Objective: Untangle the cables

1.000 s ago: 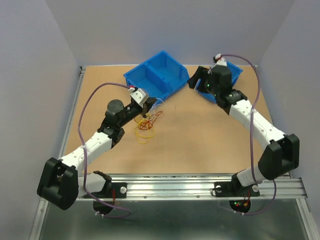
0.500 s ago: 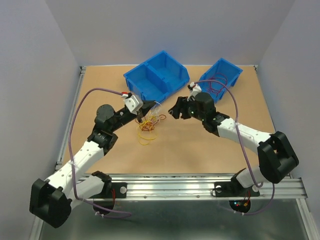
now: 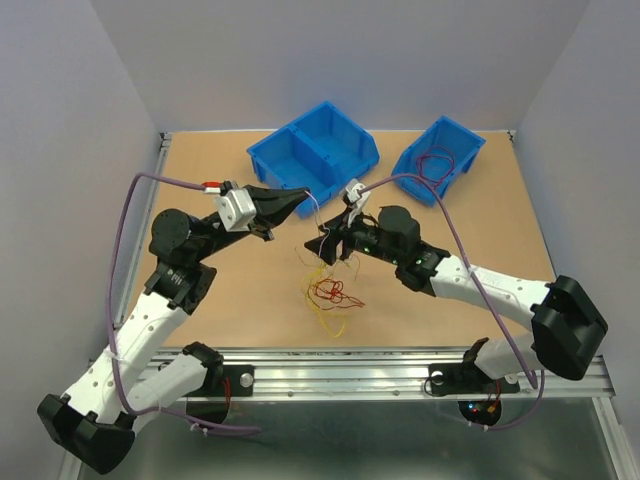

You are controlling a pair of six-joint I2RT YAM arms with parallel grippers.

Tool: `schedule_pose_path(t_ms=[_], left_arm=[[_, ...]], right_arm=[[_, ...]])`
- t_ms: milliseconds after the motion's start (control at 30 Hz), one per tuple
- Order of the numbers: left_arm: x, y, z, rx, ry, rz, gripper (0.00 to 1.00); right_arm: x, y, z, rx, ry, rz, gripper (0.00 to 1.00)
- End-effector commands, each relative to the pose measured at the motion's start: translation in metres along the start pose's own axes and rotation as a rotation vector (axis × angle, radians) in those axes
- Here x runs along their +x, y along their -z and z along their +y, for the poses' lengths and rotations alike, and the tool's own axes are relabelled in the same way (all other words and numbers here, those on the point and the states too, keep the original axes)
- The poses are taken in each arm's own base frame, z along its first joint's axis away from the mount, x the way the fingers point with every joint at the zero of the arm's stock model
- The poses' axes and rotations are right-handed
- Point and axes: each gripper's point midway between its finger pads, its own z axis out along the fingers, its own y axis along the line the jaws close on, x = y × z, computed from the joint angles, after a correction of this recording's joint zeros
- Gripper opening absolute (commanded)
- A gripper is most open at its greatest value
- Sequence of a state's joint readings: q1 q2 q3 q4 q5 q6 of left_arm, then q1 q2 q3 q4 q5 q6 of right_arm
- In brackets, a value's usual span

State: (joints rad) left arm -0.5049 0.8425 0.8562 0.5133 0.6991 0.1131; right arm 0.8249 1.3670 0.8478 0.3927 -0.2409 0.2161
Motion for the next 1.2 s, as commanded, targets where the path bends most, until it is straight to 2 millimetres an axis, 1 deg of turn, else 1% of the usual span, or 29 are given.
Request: schedule_pose_path(t_ms=[0, 33, 100, 133, 167, 200, 233, 267, 300, 333, 400, 433, 467, 500, 567, 600, 633, 700, 733, 800, 833, 867, 933, 1000, 1033, 1067, 1100, 1133, 1167], left_arm=[[-0.070, -0.003, -0.007, 0.039, -0.035, -0.137, 0.00], [-0.087, -0.004, -0.001, 0.012, -0.047, -0.165, 0.00], [-0.102, -0.005, 0.012, -0.053, -0.043, -0.180, 0.00], [-0.128, -0.004, 0.021, -0.096, -0.065, -0.217, 0.00], [-0.138, -0.003, 0.042, -0.208, -0.063, -0.230, 0.00], [-0.151, 0.000, 0.054, -0.274, -0.067, -0.245, 0.00], [-0.182, 0.008, 0.066, -0.350, -0.088, -0.292, 0.00], [-0.197, 0.021, 0.091, -0.508, -0.078, -0.323, 0.00], [-0.212, 0.031, 0.102, -0.586, -0.079, -0.354, 0.00], [-0.243, 0.054, 0.119, -0.729, -0.077, -0.425, 0.00], [-0.269, 0.073, 0.127, -0.820, -0.079, -0.487, 0.00], [-0.288, 0.086, 0.126, -0.858, -0.078, -0.537, 0.00], [-0.295, 0.090, 0.125, -0.863, -0.079, -0.554, 0.00], [-0.297, 0.092, 0.122, -0.855, -0.066, -0.567, 0.00], [-0.288, 0.085, 0.115, -0.801, -0.060, -0.563, 0.00], [-0.272, 0.076, 0.115, -0.777, -0.046, -0.539, 0.00], [-0.262, 0.070, 0.115, -0.758, -0.048, -0.520, 0.00], [-0.242, 0.059, 0.118, -0.743, -0.041, -0.477, 0.00], [-0.223, 0.053, 0.123, -0.754, -0.029, -0.443, 0.00], [-0.204, 0.047, 0.127, -0.756, -0.025, -0.409, 0.00], [-0.188, 0.043, 0.129, -0.753, -0.019, -0.385, 0.00], [-0.181, 0.041, 0.127, -0.743, -0.017, -0.377, 0.00], [-0.169, 0.038, 0.125, -0.729, -0.016, -0.369, 0.00], [-0.167, 0.042, 0.126, -0.743, -0.019, -0.376, 0.00], [-0.168, 0.048, 0.131, -0.786, -0.019, -0.384, 0.00], [-0.170, 0.054, 0.136, -0.828, -0.026, -0.387, 0.00], [-0.171, 0.061, 0.141, -0.877, -0.025, -0.390, 0.00], [-0.177, 0.072, 0.147, -0.935, -0.024, -0.408, 0.00], [-0.178, 0.090, 0.157, -1.051, -0.009, -0.420, 0.00]], right_arm=[[-0.018, 0.001, 0.013, -0.052, 0.079, -0.080, 0.64], [-0.016, -0.002, 0.014, -0.057, 0.077, -0.073, 0.58], [-0.013, -0.005, 0.018, -0.074, 0.065, -0.062, 0.52], [-0.012, -0.007, 0.019, -0.077, 0.059, -0.059, 0.49], [-0.007, -0.011, 0.018, -0.074, 0.054, -0.047, 0.43], [-0.004, -0.013, 0.018, -0.075, 0.042, -0.039, 0.41], [-0.002, -0.014, 0.017, -0.072, 0.036, -0.035, 0.40], [0.004, -0.018, 0.015, -0.070, 0.025, -0.020, 0.40], [0.006, -0.021, 0.015, -0.068, 0.018, -0.014, 0.39], [0.008, -0.023, 0.015, -0.067, 0.009, -0.007, 0.37], [0.016, -0.030, 0.011, -0.061, -0.017, 0.015, 0.34], [0.018, -0.032, 0.012, -0.064, -0.021, 0.020, 0.32], [0.020, -0.034, 0.011, -0.065, -0.027, 0.025, 0.31], [0.022, -0.037, 0.012, -0.066, -0.037, 0.031, 0.31], [0.021, -0.036, 0.013, -0.070, -0.044, 0.029, 0.29], [0.016, -0.034, 0.014, -0.065, -0.047, 0.017, 0.26], [0.016, -0.032, 0.014, -0.063, -0.047, 0.015, 0.24], [0.009, -0.028, 0.015, -0.059, -0.043, -0.005, 0.24], [0.003, -0.023, 0.016, -0.054, -0.041, -0.022, 0.23], [-0.002, -0.019, 0.017, -0.050, -0.035, -0.037, 0.22], [-0.005, -0.017, 0.017, -0.047, -0.032, -0.044, 0.22], [-0.009, -0.013, 0.018, -0.047, -0.030, -0.056, 0.22], [-0.014, -0.009, 0.017, -0.033, -0.029, -0.073, 0.18], [-0.020, -0.005, 0.012, 0.005, -0.046, -0.093, 0.11], [-0.023, -0.004, -0.001, 0.079, -0.059, -0.115, 0.06], [-0.025, 0.001, -0.015, 0.166, -0.081, -0.136, 0.03], [-0.022, 0.002, -0.015, 0.170, -0.083, -0.126, 0.00], [-0.027, 0.008, -0.039, 0.310, -0.113, -0.166, 0.01], [-0.028, 0.013, -0.050, 0.380, -0.133, -0.179, 0.01]])
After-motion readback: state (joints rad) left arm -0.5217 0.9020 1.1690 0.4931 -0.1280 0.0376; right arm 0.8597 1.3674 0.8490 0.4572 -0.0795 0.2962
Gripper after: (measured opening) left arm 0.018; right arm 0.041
